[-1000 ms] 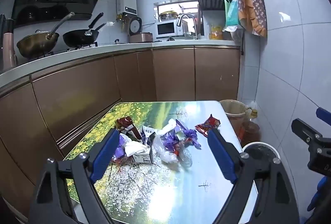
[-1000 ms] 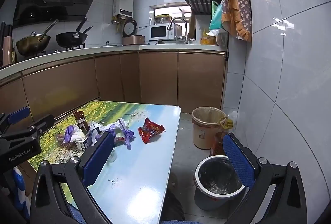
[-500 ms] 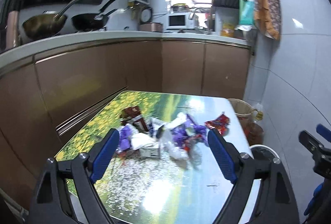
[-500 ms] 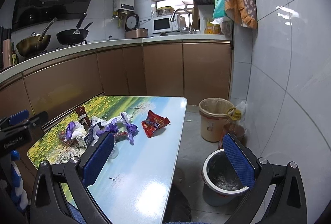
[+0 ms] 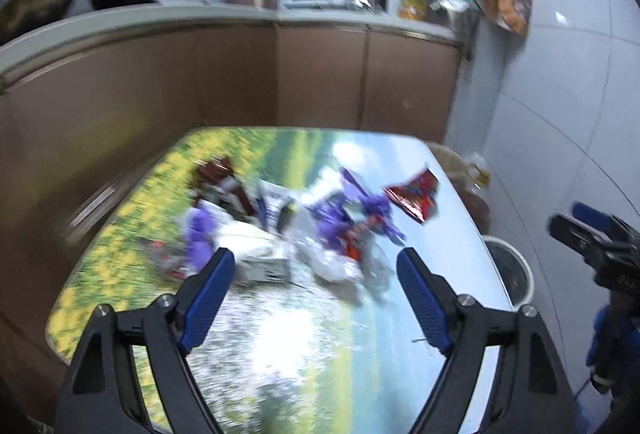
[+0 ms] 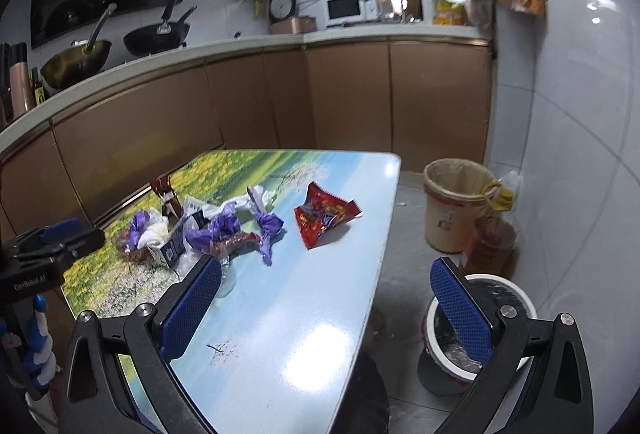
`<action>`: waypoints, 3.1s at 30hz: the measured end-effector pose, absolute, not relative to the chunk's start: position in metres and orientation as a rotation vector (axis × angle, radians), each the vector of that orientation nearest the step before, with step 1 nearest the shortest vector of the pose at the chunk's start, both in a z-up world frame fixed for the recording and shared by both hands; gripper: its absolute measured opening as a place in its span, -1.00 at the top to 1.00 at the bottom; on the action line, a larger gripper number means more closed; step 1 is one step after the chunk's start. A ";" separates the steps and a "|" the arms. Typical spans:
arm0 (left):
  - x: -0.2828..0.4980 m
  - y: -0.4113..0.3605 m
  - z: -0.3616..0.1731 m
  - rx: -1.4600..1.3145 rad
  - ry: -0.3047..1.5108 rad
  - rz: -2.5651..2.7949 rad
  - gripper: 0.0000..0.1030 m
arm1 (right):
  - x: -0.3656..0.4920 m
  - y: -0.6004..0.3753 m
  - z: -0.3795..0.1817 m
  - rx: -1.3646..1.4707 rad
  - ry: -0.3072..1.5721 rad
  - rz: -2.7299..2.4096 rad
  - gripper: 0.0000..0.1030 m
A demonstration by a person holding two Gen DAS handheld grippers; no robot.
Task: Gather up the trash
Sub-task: 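Move both tools toward the trash on the table, then grasp the clear plastic wrapper with left tool while right tool grasps red snack bag, then carry both items over the white bin and open both tools to drop them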
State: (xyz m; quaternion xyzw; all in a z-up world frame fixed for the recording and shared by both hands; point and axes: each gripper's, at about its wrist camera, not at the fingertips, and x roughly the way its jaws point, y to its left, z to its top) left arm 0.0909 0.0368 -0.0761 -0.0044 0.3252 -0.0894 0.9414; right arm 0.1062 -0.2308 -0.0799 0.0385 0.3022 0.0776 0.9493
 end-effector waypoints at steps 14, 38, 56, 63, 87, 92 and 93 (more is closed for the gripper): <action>0.180 -0.014 -0.120 0.008 0.830 -0.394 0.19 | 0.213 -0.222 -0.123 0.042 0.705 0.273 -0.77; 0.220 -0.016 -0.163 0.050 0.952 -0.396 0.73 | 0.307 -0.195 -0.158 -0.021 0.767 0.391 -0.09; 0.185 -0.014 -0.107 0.006 0.830 -0.366 0.86 | 0.260 -0.213 -0.122 0.111 0.709 0.461 0.82; 0.201 -0.074 -0.083 0.049 0.788 -0.476 0.86 | 0.224 -0.275 -0.114 0.158 0.677 0.235 0.82; 0.284 -0.347 -0.190 0.069 1.095 -0.846 0.79 | 0.201 -0.466 -0.237 0.276 0.907 -0.362 0.05; 0.273 -0.324 -0.165 0.076 1.016 -0.832 0.79 | 0.190 -0.464 -0.224 0.288 0.877 -0.360 0.04; 0.270 -0.318 -0.158 0.074 0.993 -0.824 0.79 | 0.186 -0.462 -0.217 0.286 0.860 -0.348 0.04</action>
